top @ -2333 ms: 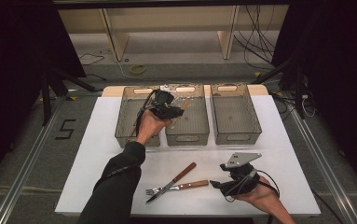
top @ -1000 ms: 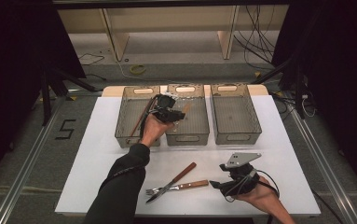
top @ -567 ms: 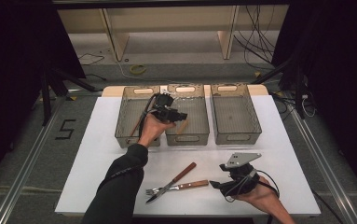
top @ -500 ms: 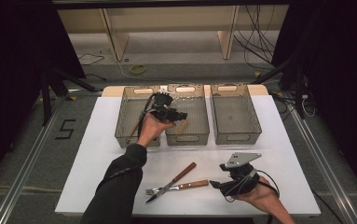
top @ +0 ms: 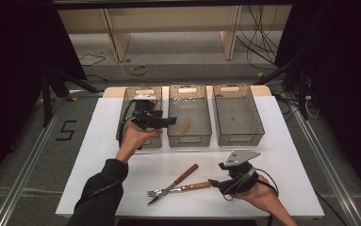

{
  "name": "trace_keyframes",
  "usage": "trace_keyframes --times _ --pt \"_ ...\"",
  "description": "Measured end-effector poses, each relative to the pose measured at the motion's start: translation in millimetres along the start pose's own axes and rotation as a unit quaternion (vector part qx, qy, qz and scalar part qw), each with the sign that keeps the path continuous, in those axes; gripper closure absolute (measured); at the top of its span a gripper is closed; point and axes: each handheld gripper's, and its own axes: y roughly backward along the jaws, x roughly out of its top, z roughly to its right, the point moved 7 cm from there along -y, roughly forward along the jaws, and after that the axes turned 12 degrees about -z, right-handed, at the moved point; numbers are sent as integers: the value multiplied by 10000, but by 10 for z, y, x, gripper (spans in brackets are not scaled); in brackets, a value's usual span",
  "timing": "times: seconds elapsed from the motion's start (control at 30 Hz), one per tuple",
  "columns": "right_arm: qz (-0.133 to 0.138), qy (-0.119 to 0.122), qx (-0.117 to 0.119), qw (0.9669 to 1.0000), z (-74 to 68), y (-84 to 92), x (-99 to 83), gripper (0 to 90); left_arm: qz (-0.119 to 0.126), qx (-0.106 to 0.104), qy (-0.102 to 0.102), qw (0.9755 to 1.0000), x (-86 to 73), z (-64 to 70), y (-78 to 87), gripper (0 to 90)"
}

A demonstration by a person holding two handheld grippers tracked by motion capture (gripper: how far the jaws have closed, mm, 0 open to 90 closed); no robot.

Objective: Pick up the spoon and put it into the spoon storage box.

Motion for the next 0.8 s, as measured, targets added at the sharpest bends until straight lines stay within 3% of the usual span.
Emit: trace_keyframes --times 0.17,0.3,0.63,0.8 --pt "-12 21 18 10000 3 -81 113 327 174 -29 -48 9998 -294 -1 177 232" --pt "41 46 27 10000 1 -142 235 341 393 -52 66 9992 -471 -31 272 229" --pt "64 -16 37 10000 54 -286 406 426 408 14 -126 9991 -816 41 293 224" --pt "7 -192 35 9998 147 -381 437 490 468 5 -175 9988 -987 86 304 222"
